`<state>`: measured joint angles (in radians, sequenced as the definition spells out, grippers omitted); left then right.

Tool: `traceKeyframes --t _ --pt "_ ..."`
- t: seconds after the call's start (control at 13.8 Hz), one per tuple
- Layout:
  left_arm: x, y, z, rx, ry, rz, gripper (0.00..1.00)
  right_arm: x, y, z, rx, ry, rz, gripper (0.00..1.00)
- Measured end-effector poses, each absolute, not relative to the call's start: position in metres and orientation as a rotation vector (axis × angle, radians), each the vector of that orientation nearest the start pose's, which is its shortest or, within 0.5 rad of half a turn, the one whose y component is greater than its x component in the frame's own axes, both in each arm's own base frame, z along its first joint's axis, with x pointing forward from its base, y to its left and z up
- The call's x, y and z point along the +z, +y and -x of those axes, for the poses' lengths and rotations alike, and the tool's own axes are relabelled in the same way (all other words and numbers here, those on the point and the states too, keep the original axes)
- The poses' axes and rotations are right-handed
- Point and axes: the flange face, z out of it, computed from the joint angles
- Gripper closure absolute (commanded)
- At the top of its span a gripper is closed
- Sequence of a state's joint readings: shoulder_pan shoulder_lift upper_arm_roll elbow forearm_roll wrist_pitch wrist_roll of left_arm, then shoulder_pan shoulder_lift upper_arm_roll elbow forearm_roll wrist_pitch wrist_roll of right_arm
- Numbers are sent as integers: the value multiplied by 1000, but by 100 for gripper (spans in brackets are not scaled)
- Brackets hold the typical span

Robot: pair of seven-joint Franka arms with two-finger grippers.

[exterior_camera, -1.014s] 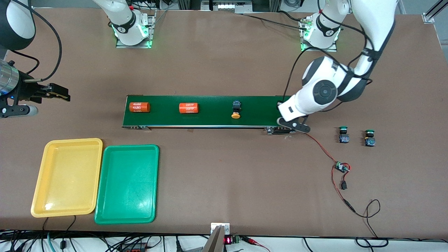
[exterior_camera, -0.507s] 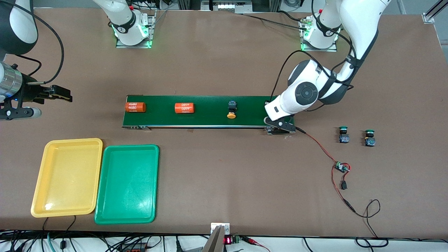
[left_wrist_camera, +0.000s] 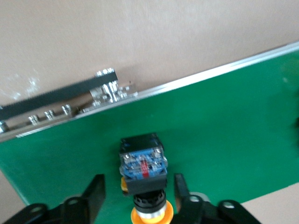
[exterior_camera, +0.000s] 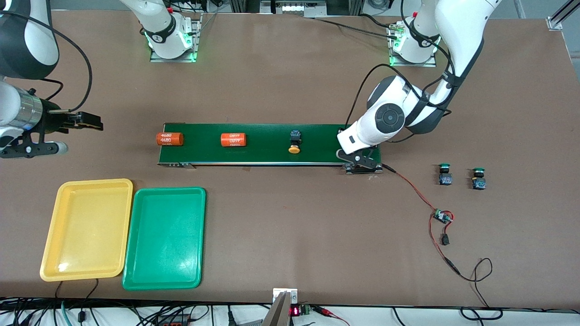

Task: Sort buttons by color to trays
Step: 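Release the green button while the right gripper grasps the yellow button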

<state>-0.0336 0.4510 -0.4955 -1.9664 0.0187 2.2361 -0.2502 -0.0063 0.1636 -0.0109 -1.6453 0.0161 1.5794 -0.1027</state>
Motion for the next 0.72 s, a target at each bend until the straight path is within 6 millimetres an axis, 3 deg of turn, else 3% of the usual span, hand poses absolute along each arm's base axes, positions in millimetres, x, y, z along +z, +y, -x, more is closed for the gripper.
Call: traceKeyframes --t 0.14,0.29,0.51,0.72 --pt "275 -279 -539 251 371 3246 0 496 -3 -586 356 -88 3077 0" --pt "289 -234 -561 202 240 3258 0 494 6 -586 360 -99 3072 0" --pt "284 -131 -591 201 -32 3264 0 481 40 -581 318 -87 3088 0" --pt "262 -37 -601 229 -154 3240 0 459 81 -554 245 0 3111 0"
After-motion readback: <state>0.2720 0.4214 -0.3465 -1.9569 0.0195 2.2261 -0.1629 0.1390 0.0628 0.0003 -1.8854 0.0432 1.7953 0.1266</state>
